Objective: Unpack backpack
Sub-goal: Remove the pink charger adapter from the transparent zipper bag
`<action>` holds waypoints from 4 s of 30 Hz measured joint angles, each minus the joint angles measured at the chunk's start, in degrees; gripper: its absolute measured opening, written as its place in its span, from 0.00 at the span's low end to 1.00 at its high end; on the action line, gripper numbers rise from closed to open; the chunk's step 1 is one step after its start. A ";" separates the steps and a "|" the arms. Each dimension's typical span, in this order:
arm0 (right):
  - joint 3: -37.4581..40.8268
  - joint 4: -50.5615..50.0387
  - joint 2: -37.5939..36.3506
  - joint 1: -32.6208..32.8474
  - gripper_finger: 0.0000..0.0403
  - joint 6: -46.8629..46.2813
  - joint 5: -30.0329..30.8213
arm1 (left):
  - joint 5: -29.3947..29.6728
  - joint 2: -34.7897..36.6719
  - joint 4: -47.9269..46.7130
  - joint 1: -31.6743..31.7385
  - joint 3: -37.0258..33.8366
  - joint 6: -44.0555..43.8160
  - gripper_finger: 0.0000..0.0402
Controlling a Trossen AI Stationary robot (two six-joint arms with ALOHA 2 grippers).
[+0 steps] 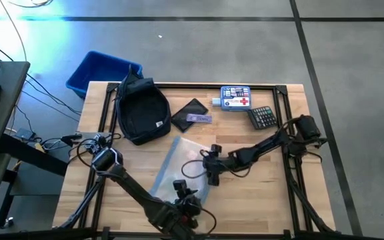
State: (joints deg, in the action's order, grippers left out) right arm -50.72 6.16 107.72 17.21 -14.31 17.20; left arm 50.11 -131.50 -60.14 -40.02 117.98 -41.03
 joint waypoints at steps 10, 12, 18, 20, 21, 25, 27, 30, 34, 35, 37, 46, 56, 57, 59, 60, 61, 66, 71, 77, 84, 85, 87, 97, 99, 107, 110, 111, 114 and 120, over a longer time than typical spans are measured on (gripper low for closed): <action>-0.02 0.80 -0.13 0.75 0.54 -0.79 1.85 | 1.76 0.07 -30.21 4.80 -3.76 -31.00 0.33; -0.02 0.91 -0.15 0.75 0.54 -0.85 1.69 | 0.86 0.76 -27.81 7.20 -8.61 -29.25 0.28; -0.02 0.89 -0.18 0.73 0.54 -1.88 1.27 | -6.62 1.35 -17.34 16.09 -18.86 -20.00 0.07; -0.02 0.86 -0.39 0.79 0.54 -1.95 1.20 | -6.76 1.27 -14.31 18.14 -21.33 -18.16 0.02; -0.02 0.71 -0.39 0.79 0.54 -1.97 0.89 | -6.78 1.29 -12.95 18.76 -22.26 -16.87 0.01; -0.02 -0.61 -0.97 0.90 0.54 -2.44 0.33 | -9.77 1.54 -4.58 20.06 -24.01 -5.51 0.01; -0.07 -2.41 -1.61 0.95 0.54 -2.82 1.03 | -10.52 1.68 4.05 19.14 -24.40 5.14 0.00; -0.17 -6.03 -3.19 1.18 0.54 -2.76 2.26 | -7.97 1.39 10.39 17.07 -24.47 12.52 0.00; -0.20 -10.45 -3.96 2.16 0.54 -2.65 5.75 | -9.40 1.27 6.99 16.75 -24.49 10.15 0.00; -0.20 -11.03 -4.06 2.56 0.54 -2.30 6.60 | -9.57 1.27 6.25 16.83 -24.57 9.60 0.00; -0.22 -13.19 -4.47 3.49 0.54 -1.60 7.70 | -9.34 1.29 6.79 16.86 -25.76 9.17 0.00; 3.92 -8.65 -4.61 3.39 0.54 4.09 8.86 | -7.82 1.51 7.04 16.64 -28.27 8.30 0.00; 4.83 4.00 -4.44 -4.61 0.68 12.66 -5.36 | -7.35 1.44 14.30 17.43 -28.43 16.97 0.00; 4.83 4.64 -4.44 -5.60 0.69 12.64 -7.07 | -7.30 1.44 14.92 17.43 -28.43 17.46 0.00; 4.87 6.43 -4.42 -7.54 0.73 12.17 -10.83 | -7.15 1.42 15.37 17.41 -28.43 18.16 0.00; 4.87 7.28 -4.18 -8.29 0.74 11.77 -12.43 | -7.11 1.40 15.52 17.39 -28.45 18.38 0.00; 4.87 8.00 -3.89 -8.82 0.75 11.56 -13.35 | -7.07 1.40 15.60 17.39 -28.45 18.55 0.00; 4.87 9.86 -1.01 -9.28 0.75 11.76 -14.62 | -6.70 1.38 16.11 17.41 -28.45 18.59 0.00; 4.85 12.14 0.50 -8.82 0.65 11.75 -14.72 | -6.65 1.33 15.92 17.34 -28.45 18.32 0.00; 4.66 9.19 -1.42 -8.74 0.28 11.94 -14.84 | -6.61 1.33 11.52 16.90 -28.27 14.04 0.00; 4.61 1.29 -6.00 -6.92 0.05 12.81 -12.86 | -6.30 1.31 6.20 16.36 -28.27 10.99 0.00; 4.61 -0.10 -6.76 -6.37 0.04 12.83 -12.35 | -6.30 1.29 5.84 16.36 -28.27 11.01 0.00; 4.61 -2.79 -8.01 -4.89 0.02 12.83 -10.53 | -6.06 1.29 4.97 16.31 -28.32 10.69 0.00; 4.63 -11.35 -10.97 2.06 0.00 13.43 -7.97 | -6.02 1.32 2.78 16.23 -29.04 9.66 0.00; 4.63 -10.51 -11.02 2.82 0.00 14.70 -7.75 | -6.11 1.40 2.79 16.18 -29.60 9.55 0.00; 4.70 -5.34 -11.03 3.17 0.03 13.27 -6.04 | -7.02 1.44 2.77 16.18 -30.83 8.50 0.00; 4.72 0.90 -11.40 3.49 0.11 13.25 -5.90 | -7.00 1.44 2.81 16.18 -30.85 8.51 0.00; 4.72 2.90 -11.48 3.73 0.15 13.24 -6.13 | -7.02 1.44 2.85 16.18 -30.85 8.55 0.00; 4.72 5.23 -11.50 4.70 0.26 13.10 -6.19 | -6.68 1.44 3.23 15.98 -30.87 9.24 0.00; 4.72 4.65 -10.51 5.81 0.52 12.97 -0.87 | -4.00 1.49 10.70 14.28 -30.30 19.96 0.00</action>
State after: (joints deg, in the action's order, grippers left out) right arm -46.00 10.81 97.21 23.02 -1.33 16.33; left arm 46.11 -130.02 -49.44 -25.74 87.68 -21.07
